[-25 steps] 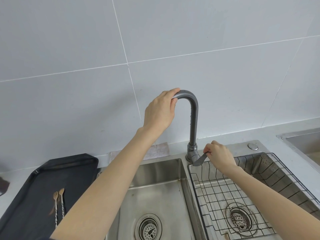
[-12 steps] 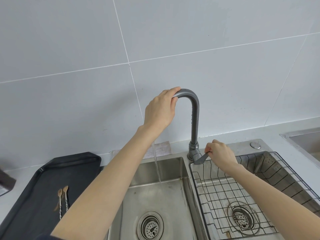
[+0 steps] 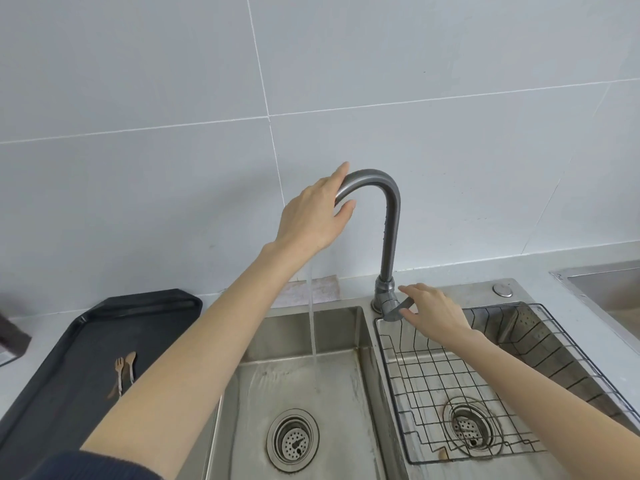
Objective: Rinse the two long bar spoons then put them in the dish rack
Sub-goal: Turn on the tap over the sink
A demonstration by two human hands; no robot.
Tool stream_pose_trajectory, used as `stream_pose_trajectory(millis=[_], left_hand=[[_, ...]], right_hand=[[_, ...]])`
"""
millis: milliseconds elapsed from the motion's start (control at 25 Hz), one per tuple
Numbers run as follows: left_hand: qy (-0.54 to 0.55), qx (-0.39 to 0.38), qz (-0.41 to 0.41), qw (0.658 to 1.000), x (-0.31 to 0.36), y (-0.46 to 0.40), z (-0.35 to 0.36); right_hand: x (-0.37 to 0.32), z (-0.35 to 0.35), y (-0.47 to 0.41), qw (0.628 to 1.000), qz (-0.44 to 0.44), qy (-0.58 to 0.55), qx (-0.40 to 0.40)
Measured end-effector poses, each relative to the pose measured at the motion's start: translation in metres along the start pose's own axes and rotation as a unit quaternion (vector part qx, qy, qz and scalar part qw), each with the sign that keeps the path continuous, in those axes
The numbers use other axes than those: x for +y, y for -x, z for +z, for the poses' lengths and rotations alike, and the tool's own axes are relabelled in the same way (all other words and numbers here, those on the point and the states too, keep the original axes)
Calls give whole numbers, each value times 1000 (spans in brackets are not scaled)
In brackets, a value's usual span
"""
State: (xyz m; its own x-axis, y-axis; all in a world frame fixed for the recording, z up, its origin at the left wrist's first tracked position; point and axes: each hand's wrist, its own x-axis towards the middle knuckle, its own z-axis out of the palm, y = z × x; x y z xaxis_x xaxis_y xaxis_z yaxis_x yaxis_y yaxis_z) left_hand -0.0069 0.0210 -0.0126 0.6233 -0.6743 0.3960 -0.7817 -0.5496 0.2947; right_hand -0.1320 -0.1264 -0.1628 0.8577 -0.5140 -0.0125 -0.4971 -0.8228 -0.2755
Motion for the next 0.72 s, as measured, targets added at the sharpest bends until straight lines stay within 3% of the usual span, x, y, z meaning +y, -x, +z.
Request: stream_pose_trajectory(millis=[280, 560, 720], left_hand=[[-24, -47, -77, 996, -52, 59, -4], [-40, -170, -174, 969, -99, 126, 0], [-39, -205, -214, 954, -130, 166, 3]], right_hand=[[-39, 6, 35, 993, -65, 57, -86], [-94, 26, 56, 982, -113, 85, -125], [-130, 37, 61, 979, -138, 68, -133]])
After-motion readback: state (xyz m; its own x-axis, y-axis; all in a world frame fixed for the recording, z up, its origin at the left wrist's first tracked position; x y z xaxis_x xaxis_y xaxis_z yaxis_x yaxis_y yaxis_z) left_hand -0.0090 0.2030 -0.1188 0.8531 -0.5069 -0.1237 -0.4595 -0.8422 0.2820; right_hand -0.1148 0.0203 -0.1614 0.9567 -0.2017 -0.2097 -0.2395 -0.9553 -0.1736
